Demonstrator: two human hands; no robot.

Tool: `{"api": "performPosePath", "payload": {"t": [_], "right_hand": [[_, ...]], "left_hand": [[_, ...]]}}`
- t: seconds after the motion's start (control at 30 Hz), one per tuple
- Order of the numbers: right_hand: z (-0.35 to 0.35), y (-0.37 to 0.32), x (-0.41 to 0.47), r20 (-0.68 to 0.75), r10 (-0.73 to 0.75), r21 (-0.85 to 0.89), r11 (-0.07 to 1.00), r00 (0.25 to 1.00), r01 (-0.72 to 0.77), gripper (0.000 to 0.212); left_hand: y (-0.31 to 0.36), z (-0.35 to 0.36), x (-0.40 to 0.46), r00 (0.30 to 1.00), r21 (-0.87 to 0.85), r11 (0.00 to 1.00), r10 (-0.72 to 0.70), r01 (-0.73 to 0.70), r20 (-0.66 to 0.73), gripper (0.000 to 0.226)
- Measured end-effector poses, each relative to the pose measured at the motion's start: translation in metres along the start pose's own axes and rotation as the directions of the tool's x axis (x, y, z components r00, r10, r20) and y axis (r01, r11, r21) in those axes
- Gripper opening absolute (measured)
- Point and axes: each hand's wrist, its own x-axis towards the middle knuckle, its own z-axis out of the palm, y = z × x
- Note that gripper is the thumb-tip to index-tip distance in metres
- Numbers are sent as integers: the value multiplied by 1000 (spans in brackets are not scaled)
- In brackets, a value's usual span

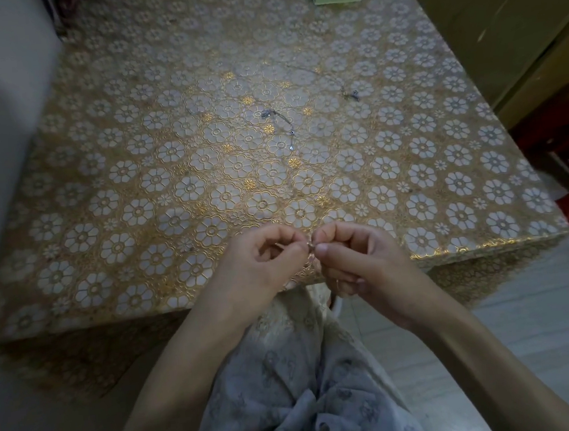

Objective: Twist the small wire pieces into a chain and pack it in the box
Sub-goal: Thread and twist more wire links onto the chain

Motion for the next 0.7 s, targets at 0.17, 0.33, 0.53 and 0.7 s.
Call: {"api": "performPosePath", "payload": {"t": [0.17, 0.33, 0.53, 0.7], "right_hand": [[-2, -2, 0, -12, 0, -21, 1000, 1000, 0, 12], [-2, -8, -1, -71, -17, -184, 983, 997, 4, 16], [0, -9, -3, -174, -50, -257, 966, 983, 4, 24], [0, -5, -3, -189, -37, -269, 963, 981, -16, 26]], "left_hand": [[0, 2, -1, 998, -92, 994, -64, 66, 26, 19], [-10, 10, 0, 987, -218, 964, -158, 153, -6, 11], [-9, 21, 2, 972, -475, 863, -227, 175, -54, 11], [-8, 25, 1, 969, -550, 822, -233, 152, -81, 13]]}}
